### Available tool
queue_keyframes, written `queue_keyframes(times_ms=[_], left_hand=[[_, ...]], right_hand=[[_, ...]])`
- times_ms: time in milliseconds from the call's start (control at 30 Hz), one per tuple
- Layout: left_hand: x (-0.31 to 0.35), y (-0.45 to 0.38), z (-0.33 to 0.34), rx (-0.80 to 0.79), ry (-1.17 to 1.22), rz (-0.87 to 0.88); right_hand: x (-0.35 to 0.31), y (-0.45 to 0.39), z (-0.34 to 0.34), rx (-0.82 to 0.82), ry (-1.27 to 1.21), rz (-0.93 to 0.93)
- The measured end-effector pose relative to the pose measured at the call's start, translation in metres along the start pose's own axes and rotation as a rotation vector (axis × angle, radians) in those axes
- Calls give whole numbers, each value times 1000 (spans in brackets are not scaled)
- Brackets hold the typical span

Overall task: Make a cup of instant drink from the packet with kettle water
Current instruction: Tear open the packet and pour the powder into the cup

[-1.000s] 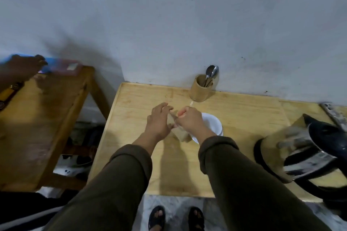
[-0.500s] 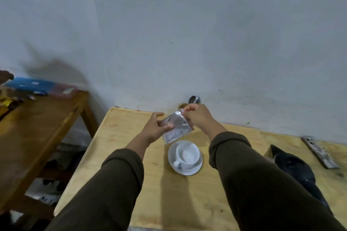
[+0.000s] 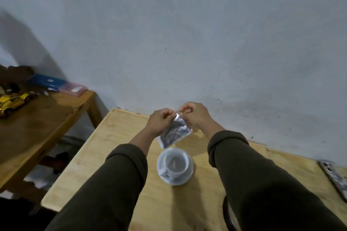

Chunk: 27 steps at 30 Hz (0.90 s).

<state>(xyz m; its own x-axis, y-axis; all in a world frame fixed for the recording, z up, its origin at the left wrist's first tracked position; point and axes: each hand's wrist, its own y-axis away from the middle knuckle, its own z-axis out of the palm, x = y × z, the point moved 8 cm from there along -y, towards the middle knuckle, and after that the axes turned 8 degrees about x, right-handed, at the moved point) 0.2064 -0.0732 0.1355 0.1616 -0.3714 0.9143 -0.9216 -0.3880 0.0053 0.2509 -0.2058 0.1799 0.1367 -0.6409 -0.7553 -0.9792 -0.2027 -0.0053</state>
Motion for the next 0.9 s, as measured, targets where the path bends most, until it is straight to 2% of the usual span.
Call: queue_keyframes(times_ms=[100, 300, 467, 700, 800, 900], left_hand=[[-1, -2, 2, -31, -12, -10], [1, -9, 2, -104, -35, -12], [-9, -6, 8, -159, 18, -59], [-25, 1, 9, -179, 134, -197], [-30, 2, 10, -184, 42, -178], [-28, 7, 17, -210, -49, -109]], right_hand=[[0, -2, 5, -26, -12, 9], [2, -7, 11, 75, 45, 59], [0, 1, 21, 64, 73, 38], [-13, 19, 36, 78, 115, -118], [-12, 27, 39, 28, 127, -152], [-1, 35, 36, -5, 143, -110]])
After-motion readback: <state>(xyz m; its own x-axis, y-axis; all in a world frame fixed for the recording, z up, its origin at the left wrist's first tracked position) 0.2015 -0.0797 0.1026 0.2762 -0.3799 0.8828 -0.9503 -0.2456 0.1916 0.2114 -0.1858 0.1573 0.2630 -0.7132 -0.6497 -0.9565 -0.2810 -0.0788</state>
